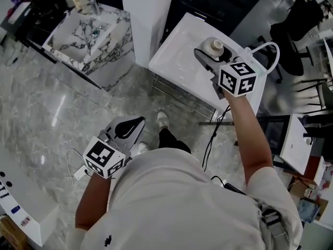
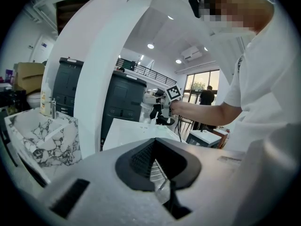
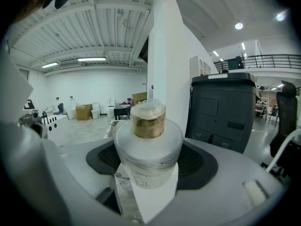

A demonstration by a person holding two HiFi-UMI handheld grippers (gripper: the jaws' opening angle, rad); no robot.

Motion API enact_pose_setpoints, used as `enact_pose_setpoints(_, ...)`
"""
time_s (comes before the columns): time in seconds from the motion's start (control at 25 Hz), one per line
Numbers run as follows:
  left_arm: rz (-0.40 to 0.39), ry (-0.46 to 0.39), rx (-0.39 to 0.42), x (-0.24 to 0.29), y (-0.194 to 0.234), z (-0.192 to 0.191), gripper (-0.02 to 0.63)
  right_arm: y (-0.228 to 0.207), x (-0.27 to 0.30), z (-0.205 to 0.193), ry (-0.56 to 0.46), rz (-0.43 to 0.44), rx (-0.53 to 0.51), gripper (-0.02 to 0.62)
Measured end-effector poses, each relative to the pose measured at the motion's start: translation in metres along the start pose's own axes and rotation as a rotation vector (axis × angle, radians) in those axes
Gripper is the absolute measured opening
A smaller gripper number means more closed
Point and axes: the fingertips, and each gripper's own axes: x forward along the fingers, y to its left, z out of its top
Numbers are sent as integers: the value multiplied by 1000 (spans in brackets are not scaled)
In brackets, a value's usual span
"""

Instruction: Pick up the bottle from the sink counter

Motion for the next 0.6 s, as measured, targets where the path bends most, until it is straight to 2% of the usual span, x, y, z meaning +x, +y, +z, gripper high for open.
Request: enact_pose_setpoints(0.6, 18, -19, -2, -13, -2, -1, 6, 8, -9, 0, 7, 2, -5, 347)
